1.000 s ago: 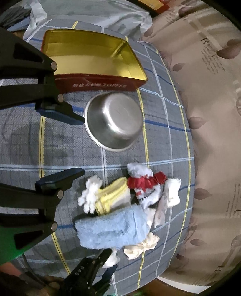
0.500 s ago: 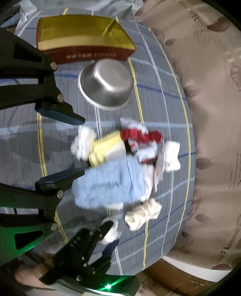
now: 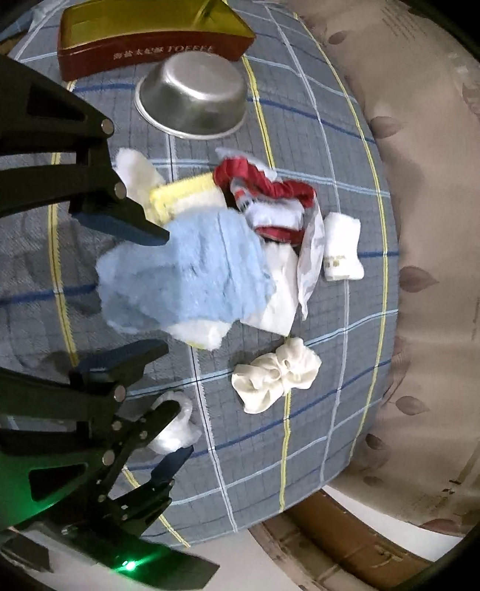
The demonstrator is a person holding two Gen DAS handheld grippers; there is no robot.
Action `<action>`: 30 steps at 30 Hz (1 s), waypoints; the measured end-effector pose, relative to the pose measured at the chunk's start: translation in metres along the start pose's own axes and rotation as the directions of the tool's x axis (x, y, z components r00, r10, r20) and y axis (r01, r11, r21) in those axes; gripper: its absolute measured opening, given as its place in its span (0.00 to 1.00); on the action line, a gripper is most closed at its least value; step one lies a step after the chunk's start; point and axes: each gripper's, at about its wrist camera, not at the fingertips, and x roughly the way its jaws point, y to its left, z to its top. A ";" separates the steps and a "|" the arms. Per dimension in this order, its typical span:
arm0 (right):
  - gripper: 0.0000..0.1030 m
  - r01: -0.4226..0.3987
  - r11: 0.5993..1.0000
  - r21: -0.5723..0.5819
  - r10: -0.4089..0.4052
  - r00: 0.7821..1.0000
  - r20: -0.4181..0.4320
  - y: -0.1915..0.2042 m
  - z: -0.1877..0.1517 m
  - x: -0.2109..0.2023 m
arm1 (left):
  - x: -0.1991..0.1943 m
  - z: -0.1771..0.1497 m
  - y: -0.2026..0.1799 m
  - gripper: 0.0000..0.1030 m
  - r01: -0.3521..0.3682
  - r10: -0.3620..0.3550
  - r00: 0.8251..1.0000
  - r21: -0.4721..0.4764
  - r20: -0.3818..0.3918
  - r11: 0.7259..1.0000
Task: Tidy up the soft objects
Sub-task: 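Grasp the blue towel with the left gripper and lift it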
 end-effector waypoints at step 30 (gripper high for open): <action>0.48 -0.022 0.998 -0.054 0.022 1.000 -0.008 0.013 -0.005 0.005 | -0.008 -0.007 0.009 0.20 -0.055 0.056 0.997 -0.026 0.053 0.998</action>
